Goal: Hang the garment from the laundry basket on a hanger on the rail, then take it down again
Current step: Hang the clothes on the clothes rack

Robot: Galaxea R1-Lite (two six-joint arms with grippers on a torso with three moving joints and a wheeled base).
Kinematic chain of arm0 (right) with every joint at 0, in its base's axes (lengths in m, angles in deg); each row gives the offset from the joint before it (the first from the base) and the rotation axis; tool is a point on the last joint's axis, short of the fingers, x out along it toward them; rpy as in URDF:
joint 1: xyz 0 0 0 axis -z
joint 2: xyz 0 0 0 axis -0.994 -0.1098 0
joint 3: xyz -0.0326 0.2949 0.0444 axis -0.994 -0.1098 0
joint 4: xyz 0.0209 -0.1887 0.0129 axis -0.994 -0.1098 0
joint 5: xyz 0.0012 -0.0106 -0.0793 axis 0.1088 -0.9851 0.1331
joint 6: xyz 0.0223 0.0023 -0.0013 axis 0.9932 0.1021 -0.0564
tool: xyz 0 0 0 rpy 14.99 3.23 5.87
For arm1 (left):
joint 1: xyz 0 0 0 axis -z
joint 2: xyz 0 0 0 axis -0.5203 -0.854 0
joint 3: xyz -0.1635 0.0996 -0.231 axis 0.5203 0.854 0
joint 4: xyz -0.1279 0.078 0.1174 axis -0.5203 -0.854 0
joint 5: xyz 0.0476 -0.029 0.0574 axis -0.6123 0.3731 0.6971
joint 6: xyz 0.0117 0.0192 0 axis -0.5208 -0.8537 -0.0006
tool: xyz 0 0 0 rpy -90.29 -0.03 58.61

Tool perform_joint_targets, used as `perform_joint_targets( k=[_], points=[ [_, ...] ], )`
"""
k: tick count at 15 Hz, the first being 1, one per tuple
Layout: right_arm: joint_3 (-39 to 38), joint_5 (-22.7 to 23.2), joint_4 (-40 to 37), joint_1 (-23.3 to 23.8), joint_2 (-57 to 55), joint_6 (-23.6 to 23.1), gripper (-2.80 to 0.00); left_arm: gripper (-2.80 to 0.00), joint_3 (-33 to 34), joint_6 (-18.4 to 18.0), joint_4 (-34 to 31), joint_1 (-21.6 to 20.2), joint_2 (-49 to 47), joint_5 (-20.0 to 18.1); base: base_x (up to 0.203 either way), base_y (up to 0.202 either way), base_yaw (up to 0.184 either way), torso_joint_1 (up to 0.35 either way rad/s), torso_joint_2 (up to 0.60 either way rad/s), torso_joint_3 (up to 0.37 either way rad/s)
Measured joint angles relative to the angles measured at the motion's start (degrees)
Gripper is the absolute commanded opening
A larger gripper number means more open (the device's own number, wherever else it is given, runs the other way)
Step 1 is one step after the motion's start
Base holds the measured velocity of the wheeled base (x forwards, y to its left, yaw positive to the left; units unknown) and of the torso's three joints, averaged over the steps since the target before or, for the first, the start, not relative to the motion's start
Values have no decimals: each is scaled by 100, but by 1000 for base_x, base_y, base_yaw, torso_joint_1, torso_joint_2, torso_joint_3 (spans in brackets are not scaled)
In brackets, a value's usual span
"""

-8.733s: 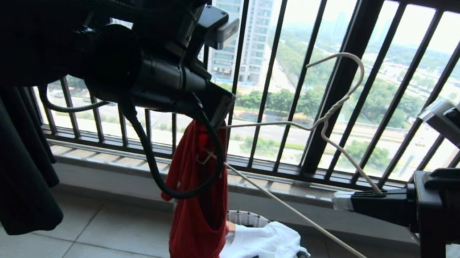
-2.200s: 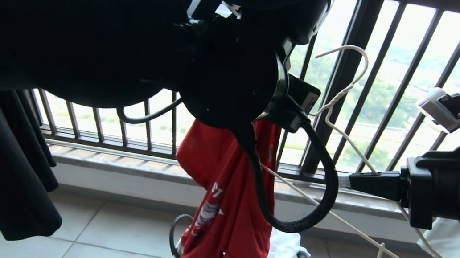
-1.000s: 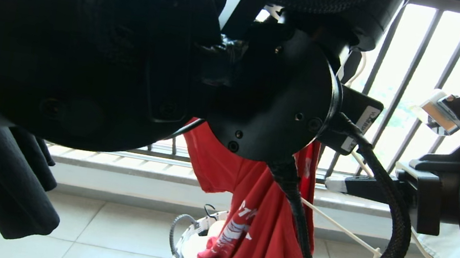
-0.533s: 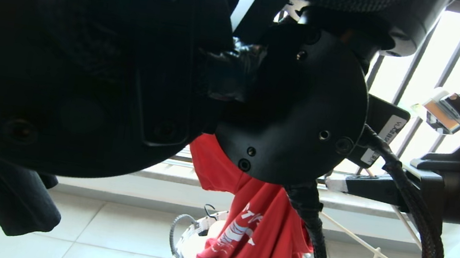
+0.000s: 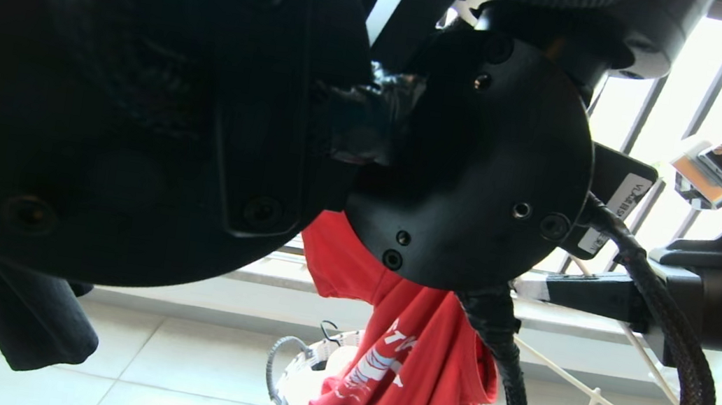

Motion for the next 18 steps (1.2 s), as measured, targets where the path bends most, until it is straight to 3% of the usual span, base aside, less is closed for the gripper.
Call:
perform_joint_targets(
  k=[1, 9, 13, 14, 18],
  points=[
    [3, 0, 0, 1, 10, 0, -280, 0, 0, 0, 0, 0, 0, 4, 0, 0, 0, 0, 0, 0],
    [20, -2, 2, 20, 33, 0, -280, 0, 71, 6, -37, 13, 66, 62, 0, 0, 0, 0, 0, 0],
    [20, 1, 8, 45, 60, 0, -280, 0, 570, 23, -39, 24, 403, 266, 0, 0, 0, 0, 0, 0],
    [22, 0, 16, 48, 66, 0, -280, -280, 684, 33, -35, 22, 514, 386, 0, 0, 0, 0, 0, 0],
    [20, 2, 17, 50, 86, 0, -280, -280, 903, -49, -284, -148, 991, 629, 0, 0, 0, 0, 0, 0]
  ],
)
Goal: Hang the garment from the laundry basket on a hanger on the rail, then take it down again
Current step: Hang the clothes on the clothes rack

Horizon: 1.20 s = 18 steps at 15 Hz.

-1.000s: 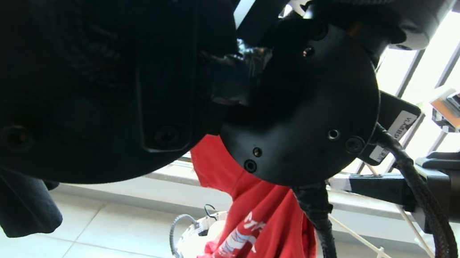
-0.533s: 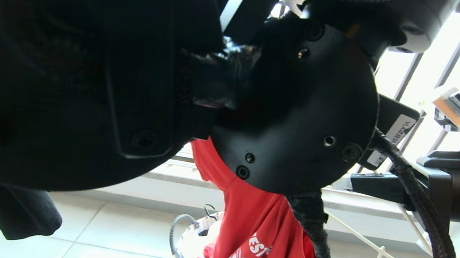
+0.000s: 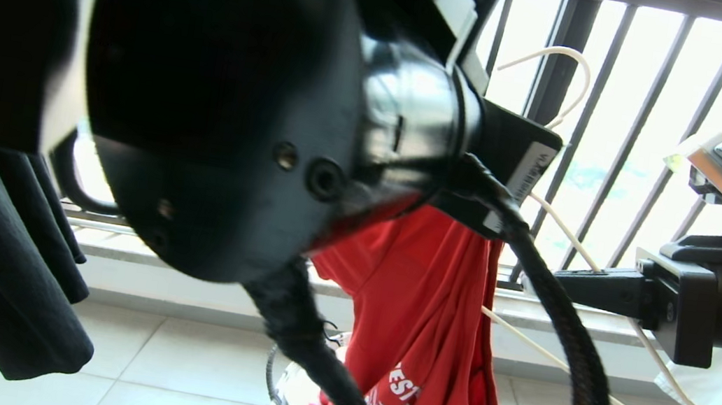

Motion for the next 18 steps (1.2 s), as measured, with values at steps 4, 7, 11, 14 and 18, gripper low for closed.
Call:
perform_joint_targets(
  k=[4, 7, 11, 14, 18],
  points=[
    [0, 0, 0, -2, 18, 0, -280, -280, 53, -330, -416, -613, 465, -15, 0, 0, 0, 0, 0, 0],
    [-5, 0, 0, 0, 46, -2, -280, -280, 76, -860, -527, -1107, 690, -219, 0, 0, 0, 0, 0, 0],
    [5, 0, 0, 0, 81, 7, -280, -280, 26, -1169, -533, -1376, 736, -388, 0, 0, 0, 0, 0, 0],
    [13, 0, -1, 0, 90, 7, -280, -280, -83, -1724, -557, -1587, 666, -383, 0, 0, 0, 0, 0, 0],
    [20, 0, 0, 26, 110, 7, -280, -280, -296, -2276, -635, -1864, 533, -661, 0, 0, 0, 0, 0, 0]
  ],
)
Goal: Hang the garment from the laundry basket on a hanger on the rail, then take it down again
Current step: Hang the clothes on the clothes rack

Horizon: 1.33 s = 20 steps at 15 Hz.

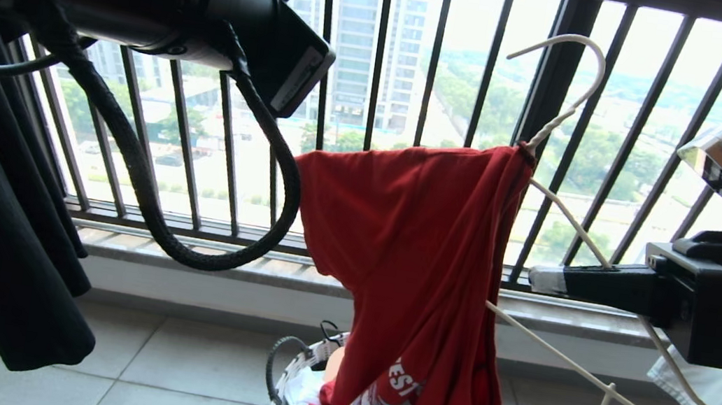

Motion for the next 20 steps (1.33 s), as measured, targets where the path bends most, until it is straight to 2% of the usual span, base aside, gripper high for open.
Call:
perform_joint_targets(
  k=[4, 8, 12, 14, 17, 20],
  points=[
    [9, 0, 0, 30, 9, -5, -280, -280, -560, -332, -457, -558, -252, -972, 0, 0, 0, 0, 0, 0],
    [6, 24, -1, 30, 9, -11, -280, -280, -677, -349, -873, -924, -349, -2226, 0, 0, 0, 0, 0, 0],
    [-20, 542, 293, 27, 0, -35, -280, -280, -684, -319, -1744, -1035, -90, -3544, 0, 0, 0, 0, 0, 0],
    [31, 801, 479, 27, -105, -60, -280, -280, -684, -277, -1917, -1055, 43, -3846, 0, 0, 0, 0, 0, 0],
    [317, 1239, 850, 27, -426, -189, -280, -280, -682, -266, -2013, -1060, 246, -4086, 0, 0, 0, 0, 0, 0],
    [432, 1466, 847, 38, -784, -745, -280, -280, -677, -255, -2358, -1039, 475, -4434, 0, 0, 0, 0, 0, 0]
  ],
)
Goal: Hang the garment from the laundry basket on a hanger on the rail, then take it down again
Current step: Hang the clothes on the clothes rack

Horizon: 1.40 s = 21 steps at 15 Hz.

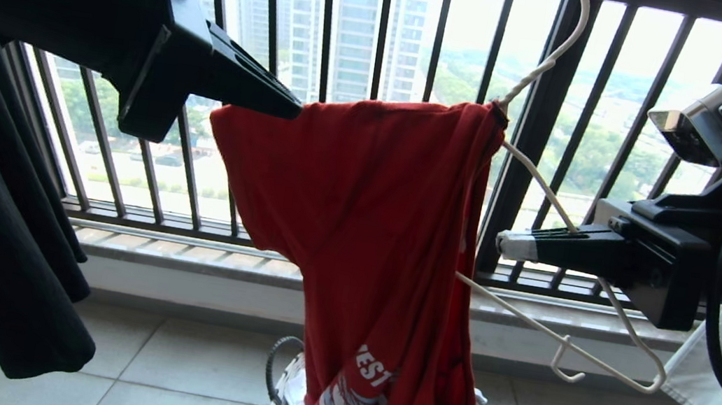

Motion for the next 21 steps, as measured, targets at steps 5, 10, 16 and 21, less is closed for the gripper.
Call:
perform_joint_targets(
  k=[5, 10, 16, 21],
  points=[
    [108, 310, -22, 2, -265, -113, -280, -280, 0, 163, -114, 108, 185, -408, 0, 0, 0, 0, 0, 0],
    [65, 738, -46, -28, -281, -110, -280, -280, -5, 187, -134, 130, 197, -546, 0, 0, 0, 0, 0, 0],
    [53, 858, -50, -33, -283, -94, -280, 0, 0, 382, -99, 240, 186, -712, 0, 0, 0, 0, 0, 0],
    [56, 860, -48, -28, -280, -91, -280, 0, 0, 463, -101, 349, 250, -695, 0, 0, 0, 0, 0, 0]
  ],
)
